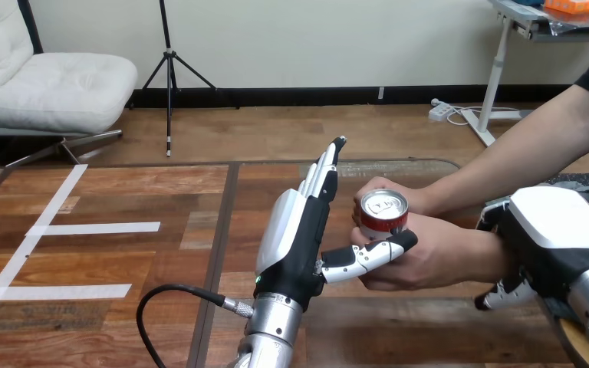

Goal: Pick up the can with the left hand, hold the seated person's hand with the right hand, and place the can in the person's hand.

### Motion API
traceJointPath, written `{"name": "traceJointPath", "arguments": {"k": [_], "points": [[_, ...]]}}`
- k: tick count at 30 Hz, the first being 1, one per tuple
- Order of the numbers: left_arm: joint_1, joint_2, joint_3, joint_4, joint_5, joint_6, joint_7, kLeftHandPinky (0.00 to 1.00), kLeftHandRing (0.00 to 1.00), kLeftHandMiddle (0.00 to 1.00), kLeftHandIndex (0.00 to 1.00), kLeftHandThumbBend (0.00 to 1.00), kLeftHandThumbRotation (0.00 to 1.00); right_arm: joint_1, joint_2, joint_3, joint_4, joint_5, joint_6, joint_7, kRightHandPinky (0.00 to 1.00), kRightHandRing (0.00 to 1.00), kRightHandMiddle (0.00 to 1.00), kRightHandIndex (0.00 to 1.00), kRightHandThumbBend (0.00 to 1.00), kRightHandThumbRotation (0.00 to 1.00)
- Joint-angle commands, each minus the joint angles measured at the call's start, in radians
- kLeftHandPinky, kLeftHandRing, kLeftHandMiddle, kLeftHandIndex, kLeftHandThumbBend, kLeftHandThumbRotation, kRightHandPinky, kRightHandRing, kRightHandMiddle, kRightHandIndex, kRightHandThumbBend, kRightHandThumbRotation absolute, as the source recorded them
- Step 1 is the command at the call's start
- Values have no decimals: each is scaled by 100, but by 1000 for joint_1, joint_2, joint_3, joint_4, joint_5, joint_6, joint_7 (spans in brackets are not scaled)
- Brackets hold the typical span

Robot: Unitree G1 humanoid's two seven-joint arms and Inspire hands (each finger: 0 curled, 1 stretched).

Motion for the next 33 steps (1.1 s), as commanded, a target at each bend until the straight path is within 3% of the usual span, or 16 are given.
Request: {"name": "traceJointPath", "arguments": {"k": [1, 10, 33], "points": [[-41, -48, 5, -44, 0, 2, 13, 100, 100, 100, 100, 81, 41, -20, -28, -10, -16, -8, 13, 19, 65, 74, 79, 78, 98, 0], [-42, -46, 8, -44, -1, 3, 15, 100, 100, 100, 100, 80, 40, -21, -33, -2, -17, -23, 4, 27, 73, 83, 85, 83, 100, 0], [-51, -41, 13, -35, 4, 1, 31, 100, 100, 100, 100, 78, 36, -37, -26, 11, 3, -50, -8, 1, 76, 85, 86, 83, 100, 0]]}}
